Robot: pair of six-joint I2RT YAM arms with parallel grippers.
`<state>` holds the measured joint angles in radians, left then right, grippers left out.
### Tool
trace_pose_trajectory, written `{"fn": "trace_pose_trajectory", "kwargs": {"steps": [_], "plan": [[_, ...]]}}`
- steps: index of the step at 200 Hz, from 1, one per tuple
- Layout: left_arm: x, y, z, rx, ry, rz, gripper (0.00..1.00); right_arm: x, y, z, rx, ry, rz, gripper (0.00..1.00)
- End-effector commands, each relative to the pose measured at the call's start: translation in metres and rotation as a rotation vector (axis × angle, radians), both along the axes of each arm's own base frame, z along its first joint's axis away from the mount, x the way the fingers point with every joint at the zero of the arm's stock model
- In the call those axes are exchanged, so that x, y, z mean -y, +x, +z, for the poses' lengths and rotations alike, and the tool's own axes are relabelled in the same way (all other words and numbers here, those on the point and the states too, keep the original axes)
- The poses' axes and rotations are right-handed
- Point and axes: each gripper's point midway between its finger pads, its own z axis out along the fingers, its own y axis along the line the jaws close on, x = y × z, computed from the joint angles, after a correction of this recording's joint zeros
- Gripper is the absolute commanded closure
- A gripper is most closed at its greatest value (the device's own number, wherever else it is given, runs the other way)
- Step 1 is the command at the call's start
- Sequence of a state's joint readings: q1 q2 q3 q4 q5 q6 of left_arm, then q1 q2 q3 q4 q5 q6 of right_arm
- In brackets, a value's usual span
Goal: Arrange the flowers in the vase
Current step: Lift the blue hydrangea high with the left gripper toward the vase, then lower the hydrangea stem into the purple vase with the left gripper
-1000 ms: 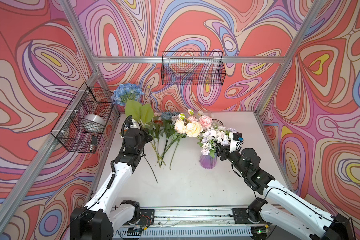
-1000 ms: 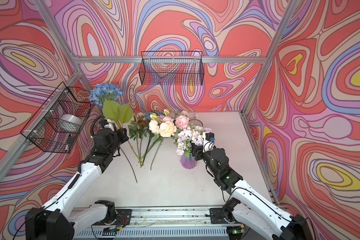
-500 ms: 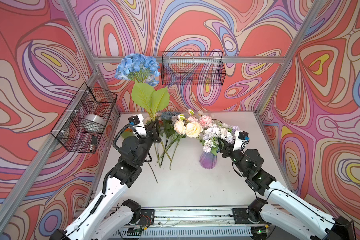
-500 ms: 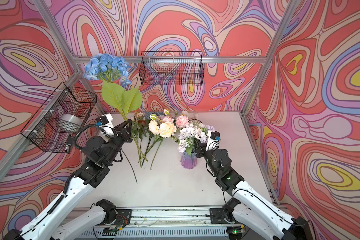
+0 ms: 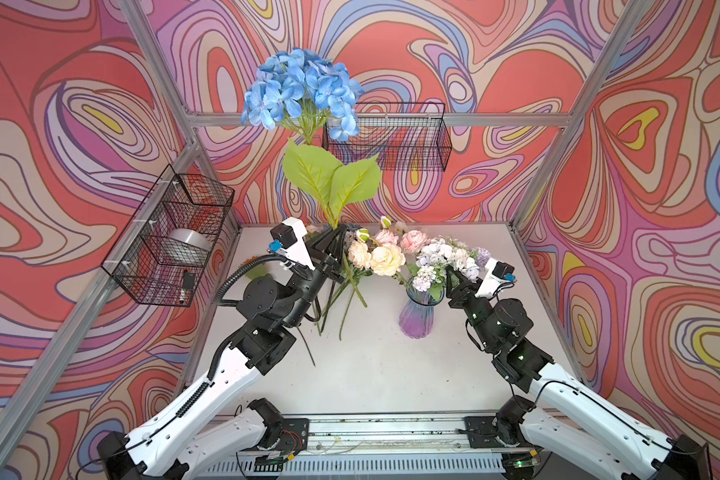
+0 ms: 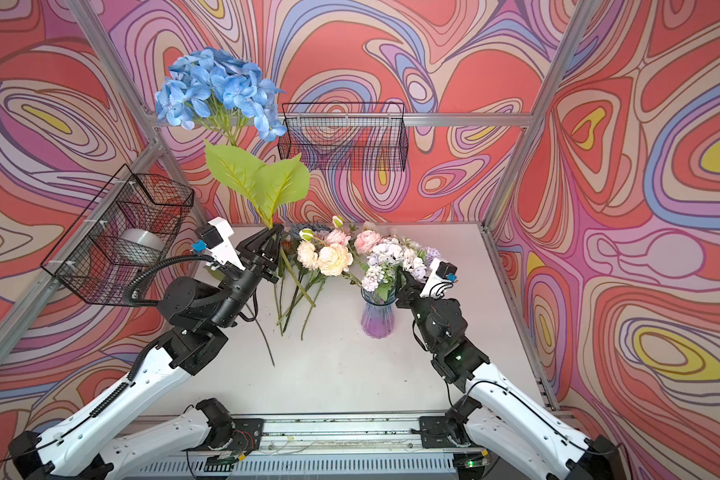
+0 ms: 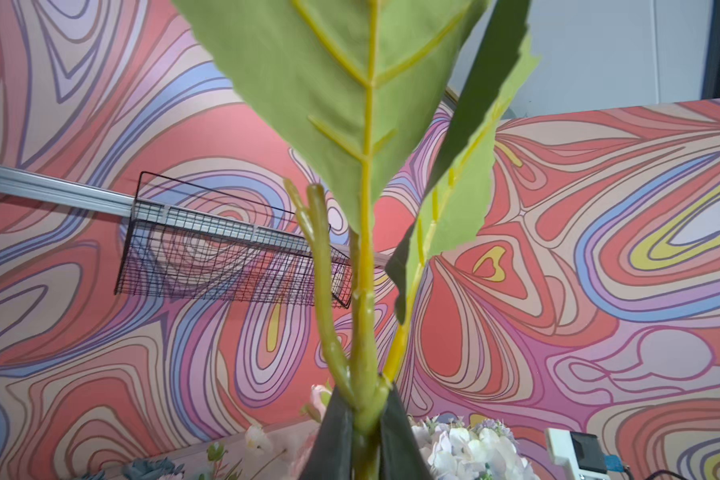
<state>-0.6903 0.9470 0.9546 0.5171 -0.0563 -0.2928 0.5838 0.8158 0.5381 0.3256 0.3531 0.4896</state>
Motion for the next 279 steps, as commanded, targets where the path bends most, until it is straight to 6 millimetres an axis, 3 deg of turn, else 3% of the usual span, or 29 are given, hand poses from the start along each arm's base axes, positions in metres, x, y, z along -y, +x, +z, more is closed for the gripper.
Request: {"fn": "trace_pose_trajectory", "kwargs": {"steps": [1,61,157,203,279], "plan": [[0.012,-0.015,0.031,0.108,-0.083,-0.101,1.0,0.008,-0.001,0.01,0.026,0.063,-0.037,0.55],[0.07,-0.015,0.024,0.185,-0.131,-0.192,1.0,0.008,-0.001,0.005,0.021,0.086,-0.033,0.55],[0.104,-0.001,-0.003,0.282,-0.155,-0.052,1.0,0.015,-0.004,-0.003,0.011,0.128,-0.059,0.56],[0.127,0.01,-0.039,0.257,-0.052,-0.008,1.0,0.014,-0.005,-0.006,0.005,0.124,-0.052,0.56],[0.153,0.027,-0.117,0.149,0.113,0.029,1.0,0.016,-0.006,-0.011,-0.005,0.109,-0.061,0.56]]}}
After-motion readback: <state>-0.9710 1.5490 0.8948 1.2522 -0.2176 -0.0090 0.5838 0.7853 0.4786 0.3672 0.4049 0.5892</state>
